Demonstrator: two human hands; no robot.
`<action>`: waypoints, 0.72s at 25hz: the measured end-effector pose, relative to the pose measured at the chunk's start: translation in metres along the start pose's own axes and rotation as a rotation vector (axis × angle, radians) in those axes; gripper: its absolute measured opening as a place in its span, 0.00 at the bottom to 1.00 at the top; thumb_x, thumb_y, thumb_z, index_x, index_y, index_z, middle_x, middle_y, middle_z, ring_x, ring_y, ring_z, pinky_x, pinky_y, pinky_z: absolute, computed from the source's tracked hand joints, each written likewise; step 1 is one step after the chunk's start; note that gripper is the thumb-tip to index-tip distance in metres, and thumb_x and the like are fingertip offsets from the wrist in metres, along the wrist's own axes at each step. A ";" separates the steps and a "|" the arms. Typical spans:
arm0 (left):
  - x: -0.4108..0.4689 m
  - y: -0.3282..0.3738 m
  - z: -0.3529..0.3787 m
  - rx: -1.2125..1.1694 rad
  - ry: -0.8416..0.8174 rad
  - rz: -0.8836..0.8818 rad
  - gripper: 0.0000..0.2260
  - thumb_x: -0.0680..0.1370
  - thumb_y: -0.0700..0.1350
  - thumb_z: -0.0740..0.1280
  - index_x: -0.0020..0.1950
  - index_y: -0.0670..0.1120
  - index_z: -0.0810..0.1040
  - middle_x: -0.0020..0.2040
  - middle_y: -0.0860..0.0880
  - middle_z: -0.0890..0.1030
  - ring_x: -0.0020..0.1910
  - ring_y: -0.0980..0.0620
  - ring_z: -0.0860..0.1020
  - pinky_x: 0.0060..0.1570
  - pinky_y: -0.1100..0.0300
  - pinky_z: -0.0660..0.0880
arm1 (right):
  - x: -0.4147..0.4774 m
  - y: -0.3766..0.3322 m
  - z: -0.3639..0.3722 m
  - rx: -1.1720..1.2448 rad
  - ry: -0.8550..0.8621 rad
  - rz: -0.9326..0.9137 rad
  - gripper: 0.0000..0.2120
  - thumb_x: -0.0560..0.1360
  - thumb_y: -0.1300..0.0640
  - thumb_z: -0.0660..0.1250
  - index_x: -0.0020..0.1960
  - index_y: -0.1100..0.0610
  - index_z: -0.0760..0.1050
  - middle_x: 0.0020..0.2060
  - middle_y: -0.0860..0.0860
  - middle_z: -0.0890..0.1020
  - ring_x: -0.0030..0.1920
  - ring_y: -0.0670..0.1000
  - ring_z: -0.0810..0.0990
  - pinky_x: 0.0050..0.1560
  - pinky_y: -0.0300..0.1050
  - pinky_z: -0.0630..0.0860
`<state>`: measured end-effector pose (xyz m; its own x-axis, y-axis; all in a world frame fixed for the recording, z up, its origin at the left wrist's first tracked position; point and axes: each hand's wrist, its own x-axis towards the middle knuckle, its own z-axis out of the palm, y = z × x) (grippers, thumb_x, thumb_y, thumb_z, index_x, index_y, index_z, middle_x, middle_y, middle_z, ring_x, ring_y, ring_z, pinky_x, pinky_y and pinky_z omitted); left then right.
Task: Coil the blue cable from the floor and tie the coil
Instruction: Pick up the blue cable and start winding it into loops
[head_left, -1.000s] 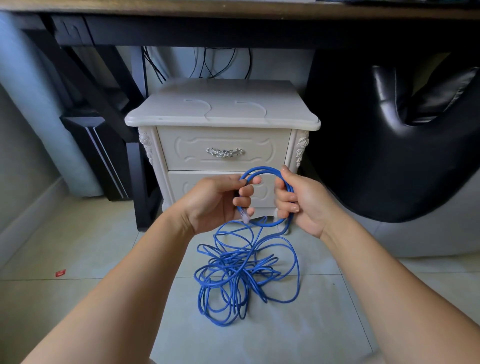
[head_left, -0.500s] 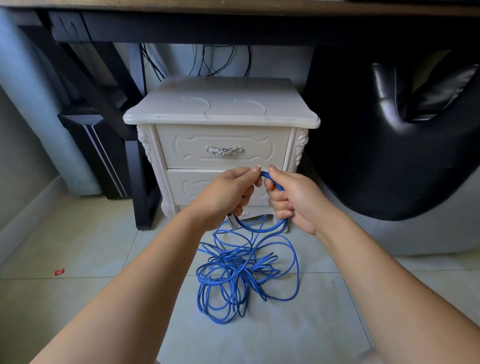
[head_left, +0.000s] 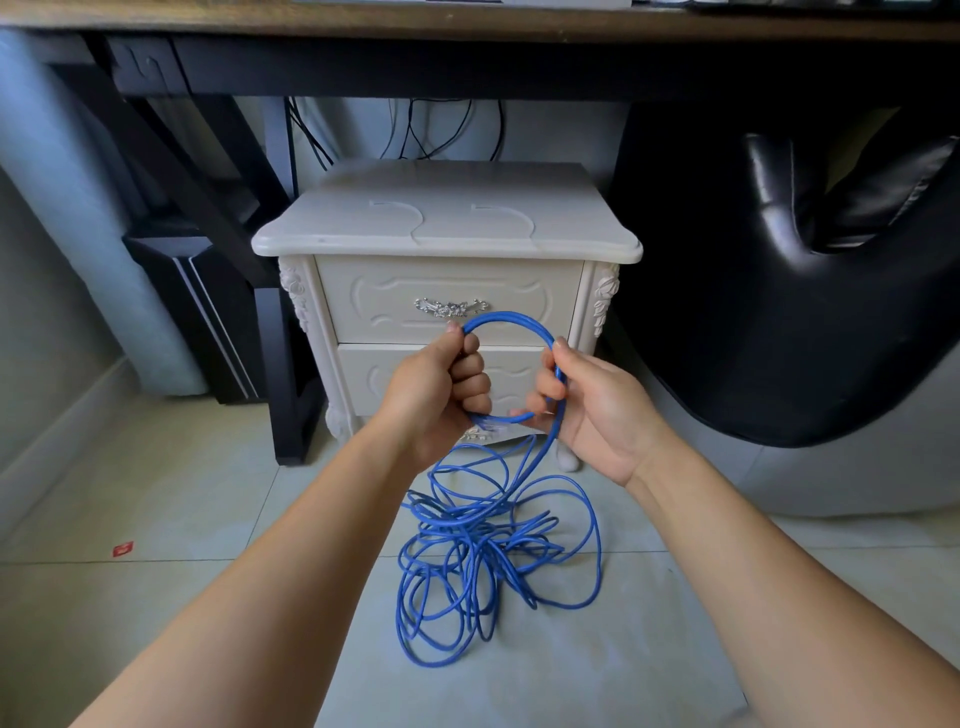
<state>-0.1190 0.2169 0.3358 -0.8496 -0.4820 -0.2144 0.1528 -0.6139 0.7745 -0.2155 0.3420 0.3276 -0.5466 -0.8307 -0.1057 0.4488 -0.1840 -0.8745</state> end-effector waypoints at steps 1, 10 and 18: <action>-0.001 0.001 -0.001 -0.055 -0.050 -0.049 0.15 0.84 0.48 0.53 0.38 0.47 0.67 0.27 0.53 0.59 0.22 0.57 0.58 0.23 0.66 0.61 | 0.001 -0.001 0.001 0.041 0.027 -0.017 0.14 0.84 0.54 0.54 0.42 0.56 0.69 0.24 0.47 0.65 0.25 0.47 0.68 0.35 0.45 0.79; -0.006 0.006 -0.004 0.610 -0.096 -0.030 0.18 0.82 0.55 0.56 0.40 0.45 0.73 0.28 0.52 0.62 0.24 0.55 0.59 0.26 0.63 0.64 | 0.001 -0.006 0.007 -0.573 0.044 -0.026 0.16 0.83 0.55 0.56 0.38 0.57 0.68 0.21 0.44 0.59 0.21 0.44 0.53 0.23 0.35 0.53; -0.005 0.001 -0.006 0.853 -0.084 0.249 0.16 0.82 0.52 0.60 0.37 0.48 0.69 0.29 0.52 0.61 0.26 0.55 0.57 0.25 0.62 0.54 | 0.008 -0.001 0.013 -0.377 0.091 -0.053 0.07 0.82 0.56 0.57 0.46 0.54 0.70 0.22 0.46 0.62 0.21 0.43 0.57 0.23 0.36 0.56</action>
<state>-0.1111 0.2148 0.3340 -0.8810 -0.4717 0.0377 -0.0615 0.1931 0.9792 -0.2111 0.3288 0.3341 -0.6298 -0.7724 -0.0823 0.1359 -0.0052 -0.9907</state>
